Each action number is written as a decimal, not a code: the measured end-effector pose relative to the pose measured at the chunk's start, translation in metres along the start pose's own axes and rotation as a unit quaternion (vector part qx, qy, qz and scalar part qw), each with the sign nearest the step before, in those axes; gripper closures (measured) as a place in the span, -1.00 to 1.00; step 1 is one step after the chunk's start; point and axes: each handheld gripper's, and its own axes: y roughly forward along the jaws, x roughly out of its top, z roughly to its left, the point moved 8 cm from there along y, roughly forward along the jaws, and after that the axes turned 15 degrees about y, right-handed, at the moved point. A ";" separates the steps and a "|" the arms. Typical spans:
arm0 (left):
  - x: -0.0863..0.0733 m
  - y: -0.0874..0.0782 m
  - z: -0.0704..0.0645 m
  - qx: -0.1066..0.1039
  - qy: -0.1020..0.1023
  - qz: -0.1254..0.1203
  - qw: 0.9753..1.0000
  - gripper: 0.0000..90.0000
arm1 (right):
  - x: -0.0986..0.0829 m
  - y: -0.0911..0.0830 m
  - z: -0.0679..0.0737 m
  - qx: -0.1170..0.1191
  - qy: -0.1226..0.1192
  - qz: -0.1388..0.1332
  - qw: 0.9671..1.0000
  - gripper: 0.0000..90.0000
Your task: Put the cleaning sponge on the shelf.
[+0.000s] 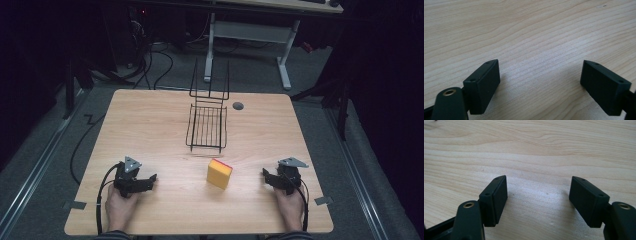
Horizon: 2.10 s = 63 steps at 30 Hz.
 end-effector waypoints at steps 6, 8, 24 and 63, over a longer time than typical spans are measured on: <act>0.000 0.000 0.000 0.000 0.000 0.000 1.000 -0.63 | 0.000 0.000 0.000 0.000 -0.001 -0.001 1.000 -0.31; 0.000 0.000 0.000 0.000 0.000 0.000 1.000 -0.63 | 0.000 0.000 0.000 0.000 0.000 -0.001 1.000 -0.30; 0.000 0.000 0.000 0.000 -0.001 0.000 1.000 -0.63 | 0.000 0.000 0.001 0.006 -0.005 0.000 1.000 -0.33; 0.000 0.000 0.000 -0.001 -0.001 0.000 1.000 -0.63 | 0.009 -0.045 0.039 0.143 -0.021 -0.031 0.989 -0.36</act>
